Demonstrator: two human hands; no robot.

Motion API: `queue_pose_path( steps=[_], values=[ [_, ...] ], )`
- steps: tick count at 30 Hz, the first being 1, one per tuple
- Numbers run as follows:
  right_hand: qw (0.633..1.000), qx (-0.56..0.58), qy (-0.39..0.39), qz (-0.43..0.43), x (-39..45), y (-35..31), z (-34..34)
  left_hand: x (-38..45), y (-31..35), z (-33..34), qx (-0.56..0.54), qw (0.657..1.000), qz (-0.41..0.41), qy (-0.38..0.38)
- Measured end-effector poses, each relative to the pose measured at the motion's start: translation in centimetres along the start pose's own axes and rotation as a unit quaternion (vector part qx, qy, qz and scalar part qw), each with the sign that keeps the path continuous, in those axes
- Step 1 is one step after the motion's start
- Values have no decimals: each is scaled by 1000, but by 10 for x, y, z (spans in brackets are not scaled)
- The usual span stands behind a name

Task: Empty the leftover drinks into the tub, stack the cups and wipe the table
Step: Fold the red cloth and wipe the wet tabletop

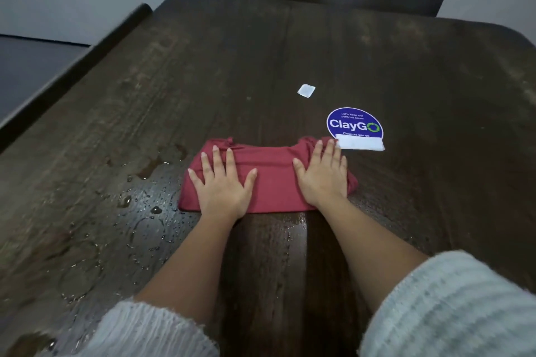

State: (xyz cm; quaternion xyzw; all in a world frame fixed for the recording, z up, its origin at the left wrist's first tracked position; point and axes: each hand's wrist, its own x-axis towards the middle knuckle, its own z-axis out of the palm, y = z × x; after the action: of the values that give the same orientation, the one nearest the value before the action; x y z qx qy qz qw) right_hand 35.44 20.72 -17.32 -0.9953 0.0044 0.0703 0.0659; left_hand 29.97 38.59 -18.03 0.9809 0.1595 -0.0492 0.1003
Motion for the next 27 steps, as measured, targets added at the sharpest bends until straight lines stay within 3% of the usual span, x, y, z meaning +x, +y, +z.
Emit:
queue_pose_path(
  steps=[7,9,13,17,27],
  values=[
    [968,9,-39,-248,-3,-53,3,-18,-39,-5,-11,996,-84,8],
    [963,17,-44,-265,-16,-54,4,-27,-38,-6,0,996,-93,9],
    [997,8,-8,-81,-40,-33,8,-34,-20,-5,-3,996,-55,71],
    [998,4,0,55,-32,-18,6,-21,-10,0,-21,998,-40,45],
    [999,6,6,54,16,-102,11,50,-82,-23,-19,1000,7,17]
  ],
)
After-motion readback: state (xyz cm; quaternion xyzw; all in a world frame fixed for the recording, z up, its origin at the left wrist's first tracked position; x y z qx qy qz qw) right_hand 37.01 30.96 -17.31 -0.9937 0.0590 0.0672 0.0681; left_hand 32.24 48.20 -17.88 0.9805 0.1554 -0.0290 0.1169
